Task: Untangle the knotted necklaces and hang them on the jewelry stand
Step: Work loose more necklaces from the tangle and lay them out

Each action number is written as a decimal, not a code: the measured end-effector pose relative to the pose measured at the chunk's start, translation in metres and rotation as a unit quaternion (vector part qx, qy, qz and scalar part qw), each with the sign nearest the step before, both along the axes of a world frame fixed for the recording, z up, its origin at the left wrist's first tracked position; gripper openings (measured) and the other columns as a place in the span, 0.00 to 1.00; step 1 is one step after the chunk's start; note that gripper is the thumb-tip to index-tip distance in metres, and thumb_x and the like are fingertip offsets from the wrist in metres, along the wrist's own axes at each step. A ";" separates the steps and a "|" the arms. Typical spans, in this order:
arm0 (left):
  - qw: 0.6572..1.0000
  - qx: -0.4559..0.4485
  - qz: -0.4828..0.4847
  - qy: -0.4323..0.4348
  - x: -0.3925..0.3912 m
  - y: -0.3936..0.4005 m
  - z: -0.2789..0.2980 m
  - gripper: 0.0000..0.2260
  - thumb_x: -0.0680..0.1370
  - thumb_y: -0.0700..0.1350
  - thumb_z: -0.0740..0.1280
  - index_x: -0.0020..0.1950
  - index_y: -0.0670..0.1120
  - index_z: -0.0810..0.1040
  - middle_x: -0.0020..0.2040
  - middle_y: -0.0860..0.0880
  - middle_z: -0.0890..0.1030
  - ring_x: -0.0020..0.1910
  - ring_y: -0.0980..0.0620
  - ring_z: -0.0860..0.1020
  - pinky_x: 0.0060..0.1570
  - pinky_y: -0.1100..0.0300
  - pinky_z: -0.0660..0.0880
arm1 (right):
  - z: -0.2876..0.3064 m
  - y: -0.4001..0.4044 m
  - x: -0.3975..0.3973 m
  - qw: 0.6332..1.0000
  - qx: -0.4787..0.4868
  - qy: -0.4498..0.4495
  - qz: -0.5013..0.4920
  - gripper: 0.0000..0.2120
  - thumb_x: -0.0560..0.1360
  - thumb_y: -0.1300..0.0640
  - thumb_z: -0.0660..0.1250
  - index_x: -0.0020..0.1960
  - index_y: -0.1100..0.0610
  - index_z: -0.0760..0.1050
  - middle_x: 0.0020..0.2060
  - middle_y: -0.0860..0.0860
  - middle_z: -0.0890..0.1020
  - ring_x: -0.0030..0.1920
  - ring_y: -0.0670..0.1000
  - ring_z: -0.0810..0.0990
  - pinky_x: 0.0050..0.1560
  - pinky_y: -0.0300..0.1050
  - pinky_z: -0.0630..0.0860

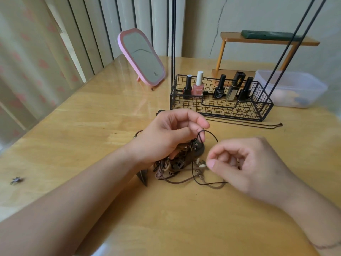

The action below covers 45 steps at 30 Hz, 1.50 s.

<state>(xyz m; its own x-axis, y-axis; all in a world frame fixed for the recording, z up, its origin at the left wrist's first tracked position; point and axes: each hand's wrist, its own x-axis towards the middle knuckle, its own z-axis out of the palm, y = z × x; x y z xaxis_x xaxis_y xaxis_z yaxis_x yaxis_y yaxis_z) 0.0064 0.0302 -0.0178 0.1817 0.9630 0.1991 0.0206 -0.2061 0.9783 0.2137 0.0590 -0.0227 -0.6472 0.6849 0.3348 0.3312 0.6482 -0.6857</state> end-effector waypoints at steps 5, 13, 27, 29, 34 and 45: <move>0.997 0.002 -0.041 -0.061 0.001 -0.001 0.002 0.10 0.80 0.29 0.59 0.53 0.42 0.76 0.40 0.50 0.82 0.23 0.62 0.73 0.19 0.70 0.64 | -0.004 0.002 -0.005 0.998 -0.013 -0.023 -0.050 0.05 0.71 0.46 0.76 0.44 0.41 0.80 0.31 0.42 0.80 0.22 0.44 0.68 0.26 0.38 0.66; 0.997 0.003 -0.035 -0.067 0.000 0.000 0.000 0.09 0.79 0.31 0.63 0.54 0.42 0.77 0.42 0.50 0.83 0.26 0.61 0.75 0.18 0.70 0.65 | -0.006 0.000 -0.012 0.997 -0.045 0.060 -0.012 0.07 0.75 0.45 0.72 0.45 0.48 0.84 0.38 0.45 0.85 0.36 0.48 0.81 0.38 0.46 0.79; 0.994 0.091 0.031 0.060 -0.001 -0.002 0.002 0.06 0.77 0.40 0.70 0.48 0.38 0.79 0.46 0.39 0.80 0.38 0.61 0.78 0.40 0.69 0.73 | 0.016 0.006 -0.001 0.931 -0.318 0.166 0.064 0.13 0.69 0.60 0.69 0.52 0.58 0.85 0.40 0.60 0.86 0.41 0.55 0.85 0.37 0.40 0.79; 0.994 0.077 0.005 0.077 -0.001 -0.001 -0.001 0.08 0.74 0.44 0.74 0.49 0.42 0.80 0.42 0.42 0.81 0.41 0.55 0.80 0.43 0.64 0.75 | 0.017 0.005 -0.001 0.930 -0.317 0.176 0.067 0.14 0.70 0.60 0.67 0.54 0.59 0.84 0.41 0.60 0.86 0.42 0.57 0.86 0.38 0.41 0.80; 0.998 0.051 -0.013 0.040 -0.001 0.002 -0.006 0.06 0.74 0.40 0.72 0.51 0.43 0.81 0.36 0.40 0.82 0.35 0.52 0.80 0.43 0.61 0.77 | 0.019 0.004 -0.004 0.935 -0.297 0.186 0.054 0.20 0.71 0.61 0.66 0.62 0.57 0.72 0.37 0.61 0.85 0.37 0.58 0.85 0.36 0.43 0.79; 0.996 0.055 -0.052 0.054 -0.001 0.003 -0.006 0.05 0.77 0.39 0.68 0.51 0.42 0.82 0.37 0.51 0.81 0.35 0.55 0.75 0.41 0.65 0.73 | 0.014 0.002 -0.003 0.955 -0.212 0.197 0.070 0.13 0.74 0.62 0.66 0.57 0.54 0.72 0.36 0.58 0.83 0.37 0.58 0.83 0.37 0.44 0.76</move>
<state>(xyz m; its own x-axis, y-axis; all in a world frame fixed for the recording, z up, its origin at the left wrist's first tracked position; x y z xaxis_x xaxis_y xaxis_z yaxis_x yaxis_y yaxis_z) 0.0051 0.0336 -0.0239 0.3048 0.9115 0.2761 0.0983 -0.3185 0.9428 0.2107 0.0610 -0.0088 -0.6235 0.7287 0.2832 -0.0764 0.3037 -0.9497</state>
